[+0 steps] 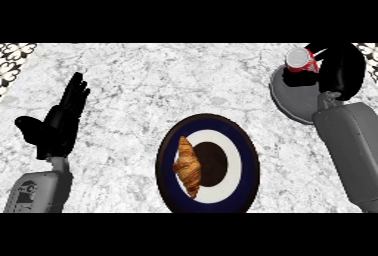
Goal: Pick the can from the plate and place it in the pan
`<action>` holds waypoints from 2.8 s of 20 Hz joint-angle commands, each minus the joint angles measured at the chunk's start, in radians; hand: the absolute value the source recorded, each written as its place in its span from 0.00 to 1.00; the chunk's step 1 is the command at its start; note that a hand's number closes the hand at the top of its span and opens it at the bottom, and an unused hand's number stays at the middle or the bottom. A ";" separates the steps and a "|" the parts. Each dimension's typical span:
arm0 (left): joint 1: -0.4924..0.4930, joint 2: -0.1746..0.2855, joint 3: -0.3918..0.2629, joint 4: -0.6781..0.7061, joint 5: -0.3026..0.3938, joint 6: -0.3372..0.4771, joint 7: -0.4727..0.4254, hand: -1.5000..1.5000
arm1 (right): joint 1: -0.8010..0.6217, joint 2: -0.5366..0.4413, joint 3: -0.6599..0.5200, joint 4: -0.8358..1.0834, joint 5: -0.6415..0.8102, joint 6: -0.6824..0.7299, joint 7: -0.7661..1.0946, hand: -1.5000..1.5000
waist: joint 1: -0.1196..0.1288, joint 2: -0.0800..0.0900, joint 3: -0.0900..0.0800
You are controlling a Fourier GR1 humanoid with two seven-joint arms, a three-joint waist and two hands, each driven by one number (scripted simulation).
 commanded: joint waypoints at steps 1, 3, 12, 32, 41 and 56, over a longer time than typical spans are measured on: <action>-0.026 -0.002 0.000 0.017 0.002 -0.004 0.006 0.50 | -0.011 -0.110 -0.069 0.195 0.000 -0.024 -0.143 1.00 | 0.010 0.005 0.000; 0.008 0.023 0.017 -0.020 0.028 -0.037 0.023 0.50 | -0.048 -0.085 -0.082 0.299 0.031 -0.093 -0.175 1.00 | 0.014 0.001 0.000; -0.049 0.033 0.030 0.043 0.031 -0.054 -0.032 0.50 | -0.122 -0.145 -0.278 0.749 -0.124 -0.289 -0.561 1.00 | 0.041 0.017 0.003; -0.043 -0.012 0.010 0.043 0.012 -0.014 -0.020 0.50 | -0.086 -0.072 -0.617 0.847 -0.533 -0.117 -1.087 0.00 | 0.020 0.007 0.003; 0.010 0.029 0.048 -0.012 0.025 -0.018 0.035 0.50 | 0.125 0.002 -0.622 0.585 -0.695 0.229 -1.114 0.00 | -0.044 -0.024 -0.004; 0.022 0.037 0.066 -0.003 0.023 -0.015 0.013 0.50 | 0.753 0.144 -0.532 -0.407 -0.818 0.427 -0.802 0.00 | -0.056 -0.018 -0.005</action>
